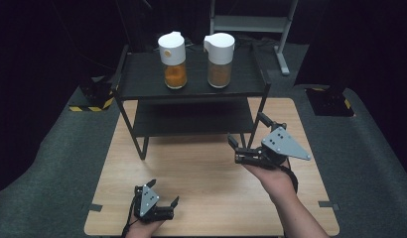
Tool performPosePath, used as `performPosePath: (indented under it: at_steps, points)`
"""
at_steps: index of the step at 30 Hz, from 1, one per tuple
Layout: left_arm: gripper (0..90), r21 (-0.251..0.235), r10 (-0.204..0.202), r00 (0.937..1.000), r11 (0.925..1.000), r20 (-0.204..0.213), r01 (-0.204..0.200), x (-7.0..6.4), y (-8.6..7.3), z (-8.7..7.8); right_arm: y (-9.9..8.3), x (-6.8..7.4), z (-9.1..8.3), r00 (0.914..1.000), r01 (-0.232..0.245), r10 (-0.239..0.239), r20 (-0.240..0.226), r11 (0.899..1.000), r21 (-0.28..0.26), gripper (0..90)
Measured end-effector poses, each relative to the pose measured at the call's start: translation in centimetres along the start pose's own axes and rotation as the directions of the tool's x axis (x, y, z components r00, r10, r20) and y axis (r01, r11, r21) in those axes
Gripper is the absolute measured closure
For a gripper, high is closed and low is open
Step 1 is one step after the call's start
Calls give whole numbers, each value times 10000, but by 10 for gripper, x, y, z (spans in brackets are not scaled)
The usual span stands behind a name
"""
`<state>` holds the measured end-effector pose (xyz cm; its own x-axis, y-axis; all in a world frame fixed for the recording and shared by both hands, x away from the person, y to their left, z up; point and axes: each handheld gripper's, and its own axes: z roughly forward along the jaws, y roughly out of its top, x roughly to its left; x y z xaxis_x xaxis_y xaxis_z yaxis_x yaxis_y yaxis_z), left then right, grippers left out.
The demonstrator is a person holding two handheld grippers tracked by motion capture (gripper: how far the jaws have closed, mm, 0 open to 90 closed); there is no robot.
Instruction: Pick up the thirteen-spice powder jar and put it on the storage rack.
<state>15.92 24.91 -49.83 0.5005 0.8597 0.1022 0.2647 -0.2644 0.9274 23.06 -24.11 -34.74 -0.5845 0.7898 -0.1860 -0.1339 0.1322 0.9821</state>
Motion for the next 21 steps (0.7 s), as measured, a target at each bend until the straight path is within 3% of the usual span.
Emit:
performPosePath:
  at_steps: [21]
  points:
    - [8,41,289,9996,9996,-57,-289,-3,1,0,-67,9,-24,10000,-32,40,-66,9939,1102,1]
